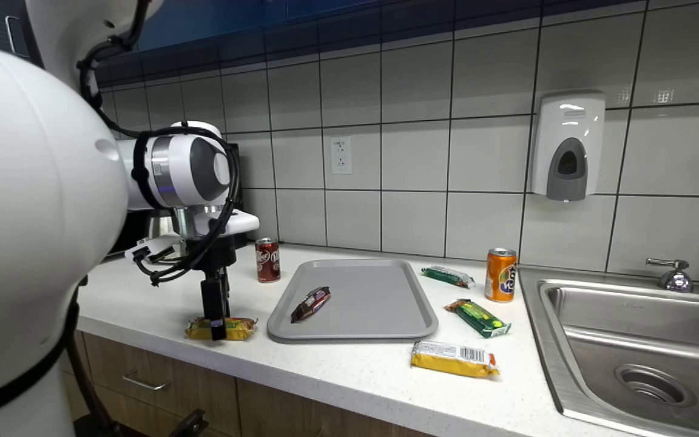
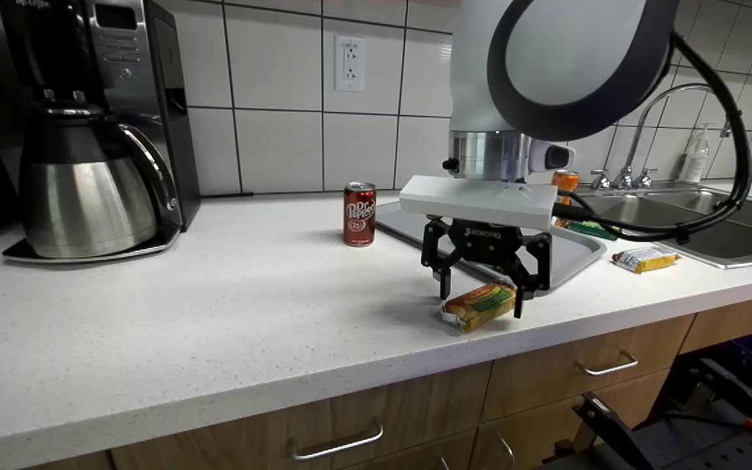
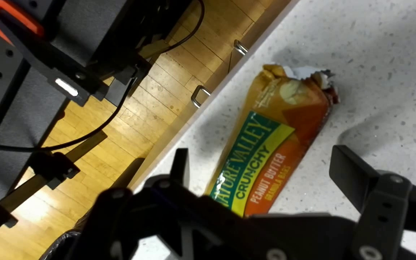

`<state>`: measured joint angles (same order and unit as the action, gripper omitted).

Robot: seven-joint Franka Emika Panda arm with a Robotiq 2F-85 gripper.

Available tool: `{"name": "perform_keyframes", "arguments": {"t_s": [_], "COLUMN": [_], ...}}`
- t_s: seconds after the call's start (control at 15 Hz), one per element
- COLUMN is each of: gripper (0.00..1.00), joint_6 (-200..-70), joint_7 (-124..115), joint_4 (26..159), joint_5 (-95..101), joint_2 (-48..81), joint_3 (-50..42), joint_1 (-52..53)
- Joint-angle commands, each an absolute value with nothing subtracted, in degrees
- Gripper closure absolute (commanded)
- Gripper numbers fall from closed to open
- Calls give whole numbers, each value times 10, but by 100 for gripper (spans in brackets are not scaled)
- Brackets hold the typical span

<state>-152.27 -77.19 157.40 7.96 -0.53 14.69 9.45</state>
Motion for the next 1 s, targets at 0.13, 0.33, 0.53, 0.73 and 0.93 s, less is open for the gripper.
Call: {"name": "perform_keyframes", "arguments": {"t_s": [0.13,0.33,0.53,0.73,0.93], "gripper": [0,0,26,51,75], "joint_6": [-1523,-1523,-1523,-1525,-1527], "joint_7": [-773,-774,-774,-773,-778], "joint_4": [1577,1577,1577,1577,1575], "joint_5": [80,83,80,71,73], "joint_2": [-11,-11,-10,-13,-15], "joint_3": [136,135,136,136,136], "joint_1": [103,103,104,104,104]}}
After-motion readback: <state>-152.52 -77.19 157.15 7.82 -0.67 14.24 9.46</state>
